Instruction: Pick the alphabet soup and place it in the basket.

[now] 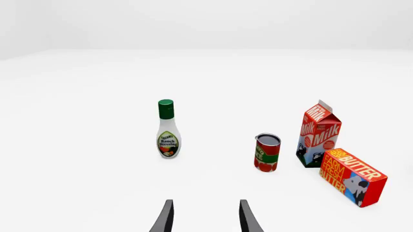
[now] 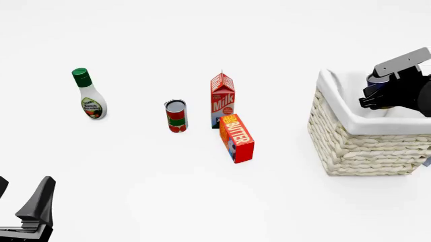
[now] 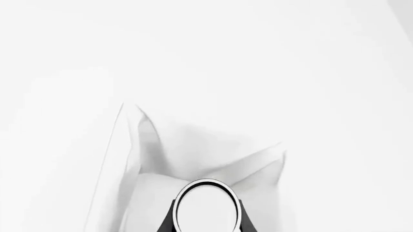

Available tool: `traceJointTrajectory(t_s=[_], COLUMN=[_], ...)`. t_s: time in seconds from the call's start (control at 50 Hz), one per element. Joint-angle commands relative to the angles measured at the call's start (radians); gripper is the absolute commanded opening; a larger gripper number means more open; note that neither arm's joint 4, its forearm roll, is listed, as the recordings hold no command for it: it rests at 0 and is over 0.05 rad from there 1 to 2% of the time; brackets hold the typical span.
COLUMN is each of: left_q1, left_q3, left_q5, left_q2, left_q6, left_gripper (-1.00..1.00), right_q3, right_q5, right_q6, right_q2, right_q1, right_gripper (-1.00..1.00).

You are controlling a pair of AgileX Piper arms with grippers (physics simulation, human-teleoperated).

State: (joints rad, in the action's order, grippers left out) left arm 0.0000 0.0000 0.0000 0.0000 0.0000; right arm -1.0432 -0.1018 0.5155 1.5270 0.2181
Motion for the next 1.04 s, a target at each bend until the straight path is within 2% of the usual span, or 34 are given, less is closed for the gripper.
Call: traceJointTrajectory(t_s=[0.02,0.2,0.22,0.72,1.04], left_q1=[0.0,0.0,0.0,0.0,0.0], left_q3=[0.0,0.0,0.0,0.0,0.0], left_q5=[0.0,0.0,0.0,0.0,0.0], left_q2=[0.0,0.0,0.0,0.0,0.0], left_q6=[0.0,0.0,0.0,0.0,0.0], left_gripper=[1.0,1.0,1.0,1.0,1.0], right_q3=[-0.006,-0.007,-0.007,-0.01,-0.02], right_q5=[0.007,0.008,0.008,0.006,-0.021], right_q6=[-0.021,-0.018,-0.019,-0.023,-0.037], right_q2=[0.004,0.004,0.003,-0.007,-0.084], right_q1=[-0.001,0.004,0.004,0.007,-0.012], right_gripper=[-1.0,-1.0,1.0,1.0,1.0])
